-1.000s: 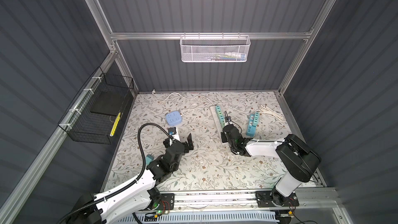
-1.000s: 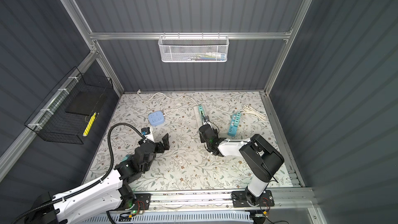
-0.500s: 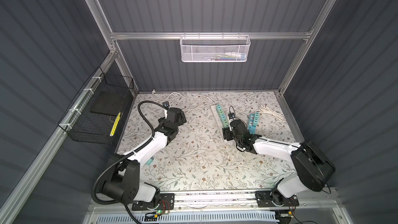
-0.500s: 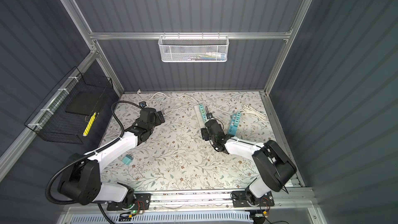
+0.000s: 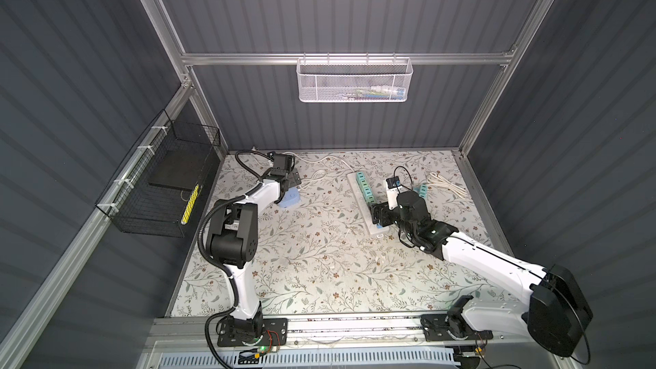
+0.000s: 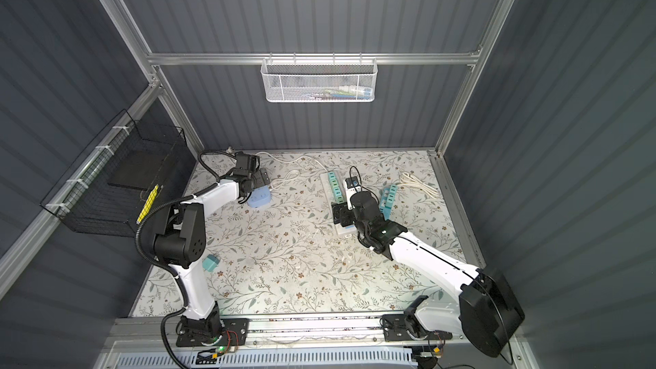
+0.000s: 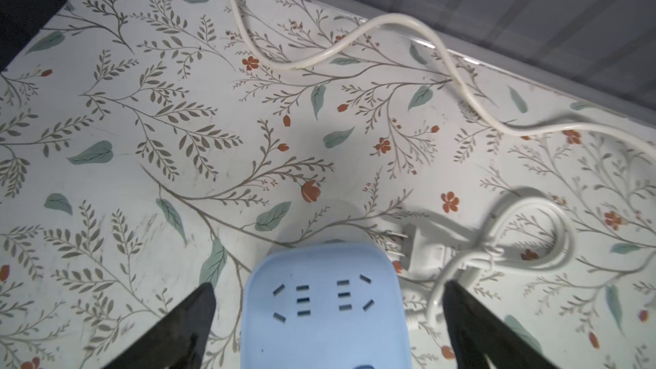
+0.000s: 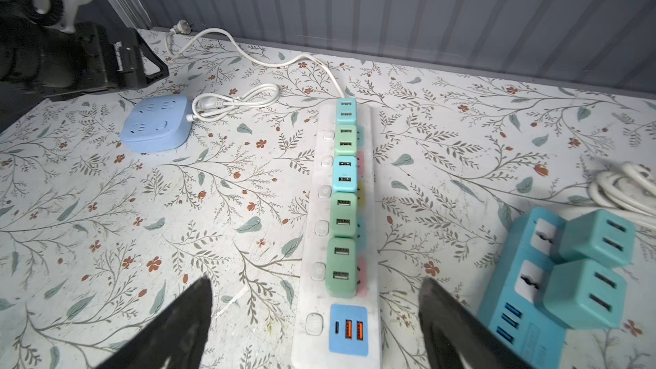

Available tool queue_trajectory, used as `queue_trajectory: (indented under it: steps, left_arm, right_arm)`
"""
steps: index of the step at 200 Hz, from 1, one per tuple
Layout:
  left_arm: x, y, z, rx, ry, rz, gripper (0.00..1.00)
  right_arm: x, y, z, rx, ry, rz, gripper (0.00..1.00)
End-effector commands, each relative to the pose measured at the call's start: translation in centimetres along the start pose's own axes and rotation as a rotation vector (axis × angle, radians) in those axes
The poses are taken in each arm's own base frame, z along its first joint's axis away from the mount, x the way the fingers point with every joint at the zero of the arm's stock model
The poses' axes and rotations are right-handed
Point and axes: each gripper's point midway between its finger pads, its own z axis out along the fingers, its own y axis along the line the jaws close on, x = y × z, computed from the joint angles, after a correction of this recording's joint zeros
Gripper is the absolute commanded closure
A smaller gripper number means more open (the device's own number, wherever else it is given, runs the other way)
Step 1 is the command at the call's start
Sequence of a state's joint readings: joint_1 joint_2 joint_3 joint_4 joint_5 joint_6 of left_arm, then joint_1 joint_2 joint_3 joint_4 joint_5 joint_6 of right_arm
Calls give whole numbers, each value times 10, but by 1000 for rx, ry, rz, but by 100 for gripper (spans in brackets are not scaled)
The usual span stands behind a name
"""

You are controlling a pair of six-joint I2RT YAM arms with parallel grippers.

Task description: Insert the plug

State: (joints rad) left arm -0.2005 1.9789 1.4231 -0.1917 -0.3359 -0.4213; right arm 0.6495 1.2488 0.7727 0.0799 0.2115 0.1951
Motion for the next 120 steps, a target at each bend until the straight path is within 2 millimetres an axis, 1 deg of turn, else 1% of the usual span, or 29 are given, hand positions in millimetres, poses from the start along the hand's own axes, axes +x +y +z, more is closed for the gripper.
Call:
queue_trajectory:
  steps: [1,17,41,65,87,95,104,120]
  left_arm:
    - [-2,1,8,-10,52,58,0]
    - [-3,-1,17,-12,58,84,0]
    - [-1,-16,32,42,80,105,2]
    - [5,-20,52,36,109,117,6]
    - [8,-20,64,14,124,117,8]
    - [14,-21,70,16,145,123,9]
    - [20,-21,73,12,165,123,13]
    - [32,-20,73,21,196,119,17]
  right_arm:
    - [-6,4,-6,-21,-6,-19,9]
    - [-4,3,-9,-24,-12,-13,8]
    - [0,2,-10,-25,-19,-5,8]
    - [3,3,-9,-36,-9,-2,8]
    - [6,5,-9,-51,-5,6,8]
    - [7,6,-9,-56,-1,9,8]
    - [8,7,-10,-62,1,11,8]
    - [8,6,-10,-60,-3,13,7]
